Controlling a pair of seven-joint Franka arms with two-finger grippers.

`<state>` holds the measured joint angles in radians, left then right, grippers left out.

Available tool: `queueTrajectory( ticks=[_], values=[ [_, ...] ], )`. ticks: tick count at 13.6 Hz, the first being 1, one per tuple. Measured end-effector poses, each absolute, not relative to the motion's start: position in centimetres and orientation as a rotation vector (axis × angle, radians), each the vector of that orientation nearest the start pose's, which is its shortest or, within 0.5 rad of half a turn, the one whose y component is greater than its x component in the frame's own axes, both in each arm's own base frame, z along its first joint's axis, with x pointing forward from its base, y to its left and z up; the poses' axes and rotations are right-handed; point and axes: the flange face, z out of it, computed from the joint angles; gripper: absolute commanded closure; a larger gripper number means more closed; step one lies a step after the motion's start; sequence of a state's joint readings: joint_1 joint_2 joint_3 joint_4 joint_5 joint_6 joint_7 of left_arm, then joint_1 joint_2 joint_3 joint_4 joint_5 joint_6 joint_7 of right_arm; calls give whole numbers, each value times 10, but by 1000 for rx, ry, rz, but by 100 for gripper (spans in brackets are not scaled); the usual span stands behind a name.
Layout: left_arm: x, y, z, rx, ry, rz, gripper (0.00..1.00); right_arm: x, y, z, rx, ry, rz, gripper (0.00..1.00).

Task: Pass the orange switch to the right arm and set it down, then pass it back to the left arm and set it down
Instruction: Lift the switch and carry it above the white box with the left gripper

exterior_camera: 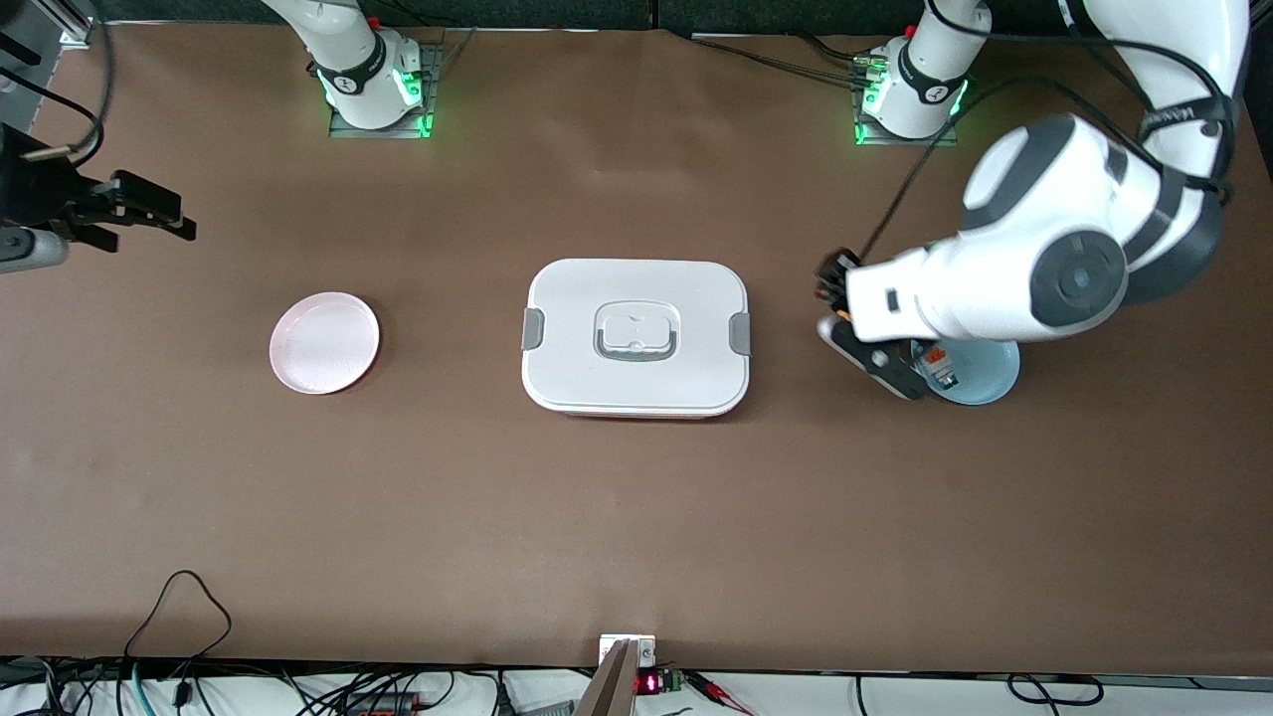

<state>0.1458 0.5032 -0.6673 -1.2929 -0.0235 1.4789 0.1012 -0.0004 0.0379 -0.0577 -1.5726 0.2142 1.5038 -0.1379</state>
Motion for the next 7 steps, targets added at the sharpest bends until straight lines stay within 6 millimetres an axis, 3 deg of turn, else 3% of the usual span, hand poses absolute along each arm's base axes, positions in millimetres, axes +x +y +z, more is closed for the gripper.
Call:
queueTrajectory(
  ticks=[2,7],
  values=[
    [603,-266,516,-3255,1069,386,86,554,-7,604,-2811,-101,129,0],
    [595,-326,566,-3409,1225,7,86,550,25,612,-2566,-133,157,0]
  ],
)
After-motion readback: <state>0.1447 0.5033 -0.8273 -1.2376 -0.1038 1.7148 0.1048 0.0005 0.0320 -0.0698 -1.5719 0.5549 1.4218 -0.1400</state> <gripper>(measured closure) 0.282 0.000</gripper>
